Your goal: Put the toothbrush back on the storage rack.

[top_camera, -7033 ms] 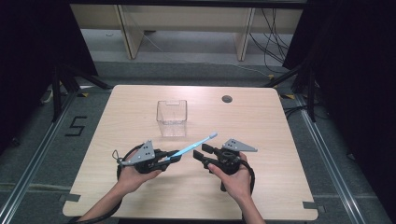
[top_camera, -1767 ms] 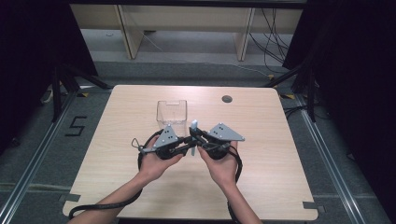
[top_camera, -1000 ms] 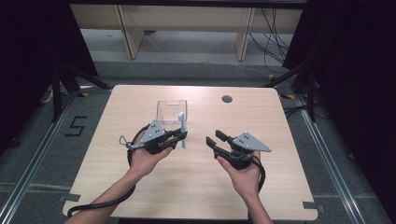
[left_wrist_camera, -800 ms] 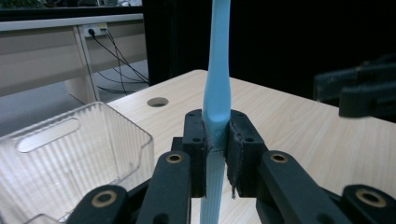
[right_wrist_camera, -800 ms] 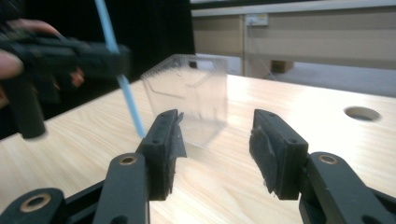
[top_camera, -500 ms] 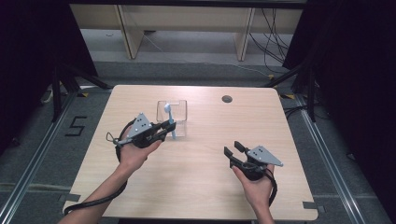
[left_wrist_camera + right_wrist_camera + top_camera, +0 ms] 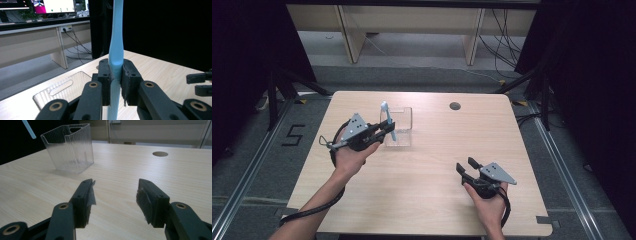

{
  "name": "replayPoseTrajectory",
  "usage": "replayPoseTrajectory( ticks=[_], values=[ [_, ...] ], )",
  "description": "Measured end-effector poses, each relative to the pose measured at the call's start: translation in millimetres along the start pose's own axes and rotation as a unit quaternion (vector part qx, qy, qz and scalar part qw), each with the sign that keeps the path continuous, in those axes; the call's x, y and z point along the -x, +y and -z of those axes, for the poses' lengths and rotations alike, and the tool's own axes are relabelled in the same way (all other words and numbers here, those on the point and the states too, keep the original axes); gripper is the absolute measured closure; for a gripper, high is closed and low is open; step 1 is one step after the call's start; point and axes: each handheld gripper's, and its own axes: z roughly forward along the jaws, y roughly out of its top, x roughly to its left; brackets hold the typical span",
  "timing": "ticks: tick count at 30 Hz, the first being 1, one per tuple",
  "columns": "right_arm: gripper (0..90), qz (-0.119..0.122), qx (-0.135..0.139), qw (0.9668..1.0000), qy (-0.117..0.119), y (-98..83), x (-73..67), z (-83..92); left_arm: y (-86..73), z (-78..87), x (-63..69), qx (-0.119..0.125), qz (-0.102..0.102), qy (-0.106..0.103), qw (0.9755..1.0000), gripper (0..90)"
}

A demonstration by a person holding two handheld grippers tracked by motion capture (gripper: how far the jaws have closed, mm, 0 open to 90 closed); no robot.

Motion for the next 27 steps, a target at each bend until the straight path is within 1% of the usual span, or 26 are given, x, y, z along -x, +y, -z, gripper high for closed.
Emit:
replayPoseTrajectory(
  ticks=[1, 2, 3, 4, 5, 6, 7, 8, 9, 10, 11, 12, 13, 16, 17, 18, 19, 20, 22, 23, 24, 25, 27],
  values=[
    [47.3, 0.002, 0.001, 1.0000, -0.002, -0.3, 0.1, 0.1, 0.8, -0.3, -1.5, 0.001, -0.002, 0.002, 1.0000, 78.4],
    [47.4, -0.004, 0.005, 1.0000, -0.001, -1.0, -1.2, -0.5, 1.3, -0.1, -2.3, 0.000, -0.002, 0.005, 1.0000, 78.4],
    [47.4, 0.015, 0.002, 0.9999, -0.006, -0.4, 1.0, 0.3, 1.8, -0.2, -3.3, 0.000, -0.002, 0.006, 1.0000, 78.4],
    [47.4, 0.015, 0.002, 0.9999, -0.006, -0.4, 1.0, 0.3, 1.8, -0.2, -3.3, 0.000, -0.002, 0.006, 1.0000, 78.4],
    [47.3, -0.001, 0.001, 1.0000, 0.001, -1.4, -1.3, -0.3, 2.3, -0.2, -4.4, -0.001, -0.003, 0.009, 1.0000, 78.4],
    [47.3, -0.002, 0.000, 1.0000, 0.000, -1.5, -1.6, -0.1, 3.1, -0.5, -5.8, -0.002, -0.005, 0.014, 0.9999, 78.4],
    [47.3, 0.006, 0.007, 1.0000, 0.000, -2.0, -0.8, -1.1, 4.1, -0.9, -7.4, 0.002, -0.015, 0.017, 0.9997, 78.4],
    [47.3, -0.008, 0.003, 1.0000, 0.000, -2.4, -3.2, -0.7, 4.9, -0.7, -8.1, -0.001, -0.018, 0.019, 0.9996, 78.4],
    [47.3, 0.007, 0.009, 0.9999, -0.006, -2.2, -1.5, -1.4, 5.4, -1.0, -8.5, -0.001, -0.019, 0.022, 0.9996, 78.4],
    [47.3, 0.007, 0.009, 0.9999, -0.006, -2.2, -1.5, -1.4, 5.4, -1.0, -8.5, -0.001, -0.019, 0.022, 0.9996, 78.4],
    [47.2, 0.011, 0.011, 0.9999, -0.005, -2.3, -1.0, -1.9, 6.0, -1.6, -9.9, -0.004, -0.022, 0.026, 0.9994, 78.4],
    [47.3, 0.011, 0.011, 0.9999, -0.005, -2.3, -1.1, -1.8, 6.0, -1.6, -9.9, -0.004, -0.022, 0.026, 0.9994, 78.4],
    [47.2, 0.005, 0.009, 0.9999, -0.004, -2.5, -1.9, -1.7, 6.3, -2.4, -12.0, -0.008, -0.022, 0.031, 0.9992, 78.4],
    [47.1, 0.003, 0.009, 1.0000, -0.001, -2.8, -1.9, -1.3, 6.1, -3.5, -16.0, -0.013, -0.022, 0.038, 0.9990, 78.4],
    [47.1, -0.005, 0.007, 1.0000, -0.005, -3.1, -3.0, -0.3, 6.0, -3.9, -17.3, -0.014, -0.022, 0.040, 0.9989, 78.4],
    [47.1, -0.008, 0.006, 0.9999, -0.005, -3.0, -3.0, 0.1, 5.8, -4.3, -18.6, -0.014, -0.022, 0.041, 0.9988, 78.4],
    [47.0, 0.003, 0.002, 1.0000, -0.004, -2.8, -1.2, 0.2, 5.8, -4.5, -19.9, -0.014, -0.022, 0.043, 0.9987, 78.4],
    [47.0, 0.001, 0.010, 0.9999, -0.002, -3.4, -1.0, -0.8, 5.8, -4.8, -20.9, -0.014, -0.022, 0.045, 0.9987, 78.4],
    [46.9, 0.000, 0.011, 0.9999, -0.004, -3.5, -0.8, -0.8, 6.1, -5.3, -22.9, -0.012, -0.023, 0.047, 0.9986, 78.4],
    [46.9, 0.010, 0.011, 0.9999, -0.007, -3.2, 0.6, -0.3, 6.4, -5.3, -23.7, -0.013, -0.025, 0.048, 0.9985, 78.4],
    [46.9, 0.013, 0.014, 0.9998, -0.010, -3.0, 1.0, -0.4, 6.6, -5.5, -24.4, -0.012, -0.026, 0.050, 0.9984, 78.4],
    [46.9, 0.009, 0.012, 0.9999, -0.008, -2.9, 0.5, -0.1, 6.7, -5.7, -24.6, -0.010, -0.025, 0.051, 0.9983, 78.4],
    [46.9, 0.009, 0.013, 0.9998, -0.008, -2.8, 0.3, 0.0, 7.1, -6.1, -25.6, -0.009, -0.027, 0.054, 0.9982, 78.4]
  ],
)
